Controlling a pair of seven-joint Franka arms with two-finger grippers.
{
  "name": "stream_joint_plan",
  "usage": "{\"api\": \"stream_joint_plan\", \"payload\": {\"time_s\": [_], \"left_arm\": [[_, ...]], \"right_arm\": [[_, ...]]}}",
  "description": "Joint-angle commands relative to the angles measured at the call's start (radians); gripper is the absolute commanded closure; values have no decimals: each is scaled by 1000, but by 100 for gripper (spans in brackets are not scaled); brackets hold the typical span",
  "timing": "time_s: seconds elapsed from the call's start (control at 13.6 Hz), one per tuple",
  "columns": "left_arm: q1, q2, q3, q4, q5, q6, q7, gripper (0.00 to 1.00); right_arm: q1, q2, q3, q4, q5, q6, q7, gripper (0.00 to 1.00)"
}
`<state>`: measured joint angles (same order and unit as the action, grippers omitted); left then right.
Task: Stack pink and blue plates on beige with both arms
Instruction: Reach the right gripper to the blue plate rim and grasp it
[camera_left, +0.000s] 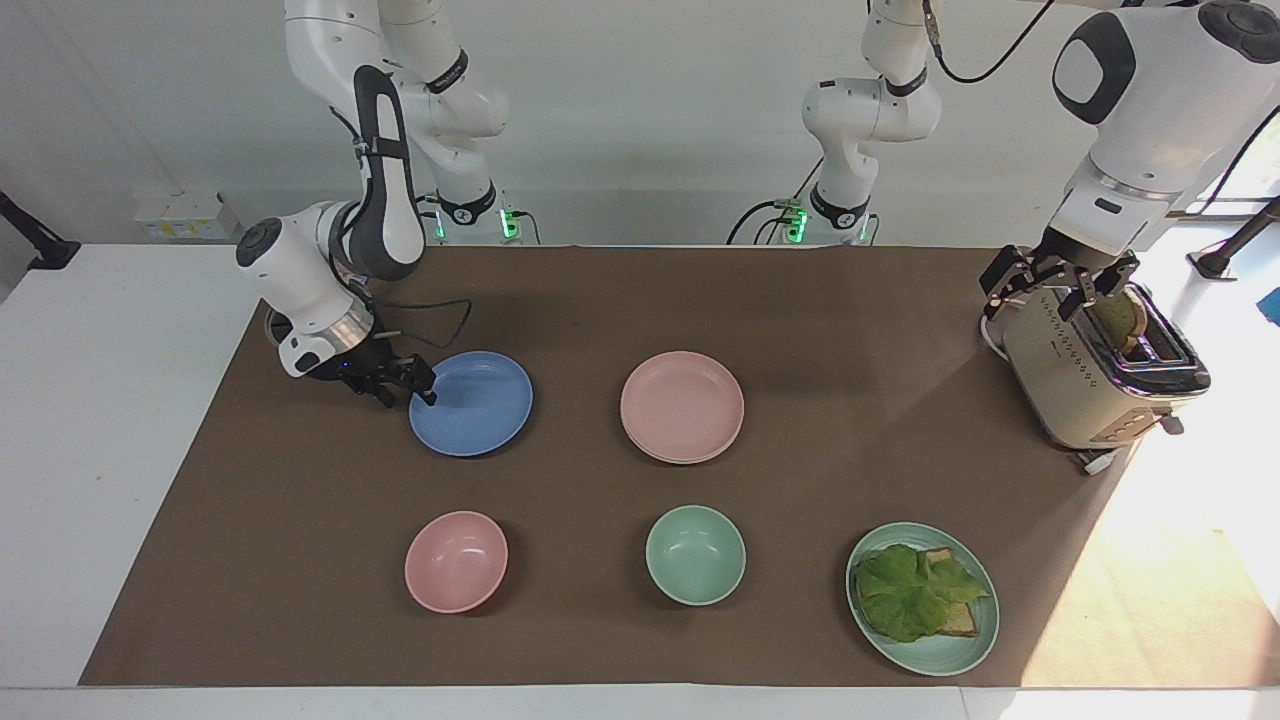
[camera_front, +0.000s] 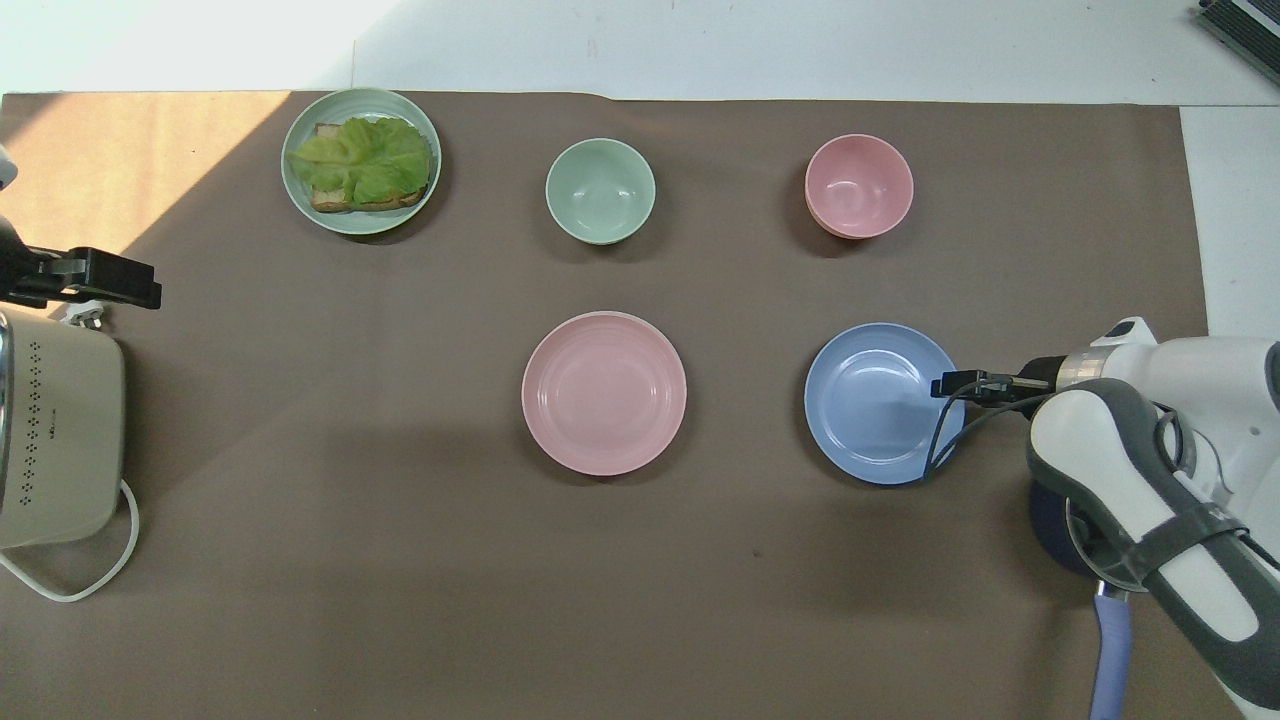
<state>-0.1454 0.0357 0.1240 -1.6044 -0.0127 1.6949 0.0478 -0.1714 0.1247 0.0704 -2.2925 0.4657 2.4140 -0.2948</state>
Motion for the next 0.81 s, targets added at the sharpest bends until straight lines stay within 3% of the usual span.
{"api": "stream_joint_plan", "payload": {"time_s": [0.0,0.15,0.37,0.74], "left_arm": [[15,-7,-7,-11,-3,2,7,0],[15,-7,-7,-11,-3,2,7,0],[13,-7,-7,-11,-1,2,7,0],[13,-7,-7,-11,-1,2,7,0]], "right_arm": [[-22,-5,8,-12,42,-13,-50,64],[-22,-5,8,-7,42,-41,-52,100],[-20,-7,6,-2,25,-84,-55,100],[21,-68,9,138,-12,-281,60,100]]}}
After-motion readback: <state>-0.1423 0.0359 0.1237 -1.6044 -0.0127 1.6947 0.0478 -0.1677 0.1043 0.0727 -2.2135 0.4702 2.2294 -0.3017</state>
